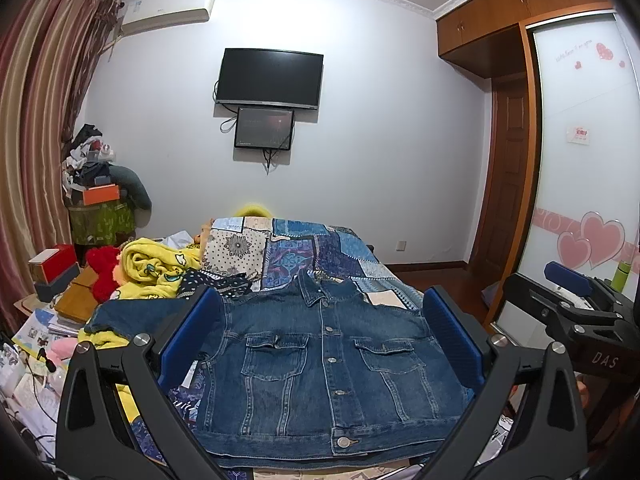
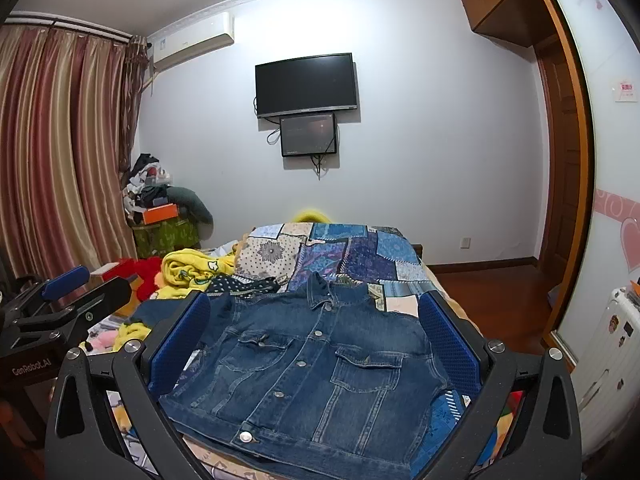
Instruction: Fold large clothes
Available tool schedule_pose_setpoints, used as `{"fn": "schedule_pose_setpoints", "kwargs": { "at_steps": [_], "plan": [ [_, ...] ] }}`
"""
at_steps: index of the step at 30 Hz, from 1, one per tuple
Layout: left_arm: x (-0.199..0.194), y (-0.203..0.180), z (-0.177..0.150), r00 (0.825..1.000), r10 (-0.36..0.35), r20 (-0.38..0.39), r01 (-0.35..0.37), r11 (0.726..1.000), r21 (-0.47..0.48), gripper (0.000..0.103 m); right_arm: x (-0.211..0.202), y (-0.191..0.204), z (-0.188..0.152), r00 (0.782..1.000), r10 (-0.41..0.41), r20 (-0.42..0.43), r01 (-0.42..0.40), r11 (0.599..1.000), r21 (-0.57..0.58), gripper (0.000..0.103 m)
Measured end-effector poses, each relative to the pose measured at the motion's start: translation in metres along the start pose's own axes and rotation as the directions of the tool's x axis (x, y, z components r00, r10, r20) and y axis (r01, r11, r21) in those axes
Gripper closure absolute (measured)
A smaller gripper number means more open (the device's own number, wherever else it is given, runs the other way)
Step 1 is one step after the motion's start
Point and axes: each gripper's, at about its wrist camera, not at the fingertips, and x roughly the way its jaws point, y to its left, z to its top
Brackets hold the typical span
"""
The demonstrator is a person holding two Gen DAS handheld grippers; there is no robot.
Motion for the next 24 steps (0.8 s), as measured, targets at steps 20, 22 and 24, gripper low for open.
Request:
{"fn": "schedule_pose_setpoints", "kwargs": {
  "at_steps": [20, 22, 24],
  "plan": [
    [0.122, 0.092, -0.029, 0.95, 0.228, -0.213, -0.24, 0.97, -0.035, 0.0, 0.105, -0.014, -0.024, 0.969, -0.018, -0.245, 0.025, 0.999, 0.024, 0.0],
    [0.135, 0.106, -0.036, 0.931, 0.278, -0.236, -0.291, 0.956, -0.024, 0.0, 0.121, -0.016, -0.027, 0.961, -0.022, -0.274, 0.031, 0.999, 0.028, 0.0],
    [0.149, 0.121, -0.043, 0.91, 0.327, -0.254, -0.34, 0.94, -0.009, 0.0, 0.137, -0.019, -0.029, 0.953, -0.024, -0.301, 0.035, 0.999, 0.033, 0.0]
  ]
}}
